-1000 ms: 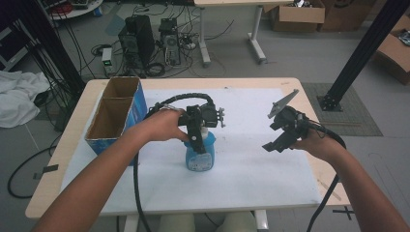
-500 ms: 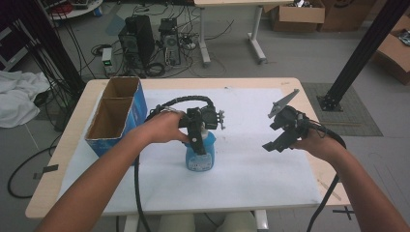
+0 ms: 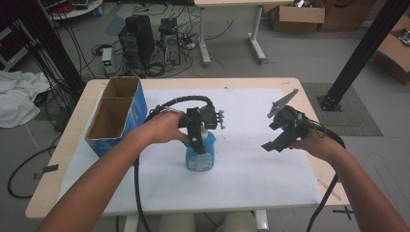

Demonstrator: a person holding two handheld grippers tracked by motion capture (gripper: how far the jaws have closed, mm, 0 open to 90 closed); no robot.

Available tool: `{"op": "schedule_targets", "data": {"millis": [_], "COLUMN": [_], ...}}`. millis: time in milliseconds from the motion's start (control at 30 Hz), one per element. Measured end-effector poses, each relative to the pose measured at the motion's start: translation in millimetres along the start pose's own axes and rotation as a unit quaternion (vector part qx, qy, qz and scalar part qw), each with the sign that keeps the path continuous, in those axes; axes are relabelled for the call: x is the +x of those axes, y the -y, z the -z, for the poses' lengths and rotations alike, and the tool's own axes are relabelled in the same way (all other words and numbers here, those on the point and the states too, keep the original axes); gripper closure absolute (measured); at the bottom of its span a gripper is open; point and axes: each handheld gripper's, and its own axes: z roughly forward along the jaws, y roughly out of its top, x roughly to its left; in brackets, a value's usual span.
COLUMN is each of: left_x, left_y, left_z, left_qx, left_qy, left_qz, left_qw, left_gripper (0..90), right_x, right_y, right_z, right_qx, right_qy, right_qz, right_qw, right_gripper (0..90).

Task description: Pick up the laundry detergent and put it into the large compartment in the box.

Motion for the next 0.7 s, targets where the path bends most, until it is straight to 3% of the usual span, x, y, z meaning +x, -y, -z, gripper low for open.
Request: {"op": "schedule_targets", "data": {"millis": [700], "left_x": [0.8], "left_y": [0.6], "left_z": [-0.1], "left_qx": [-0.003], "left_qy": [-0.002], "left_qz": [0.001], "left_qw": [1.0000], "left_gripper": [31.2], "right_x": [0.1], "right_y": [-0.3], "right_z": [-2.4], "right_qx": [0.001], "right_qy": [-0.004], "right_qz": [0.001], "right_qw": [1.0000], "right_gripper": [16.4]}}
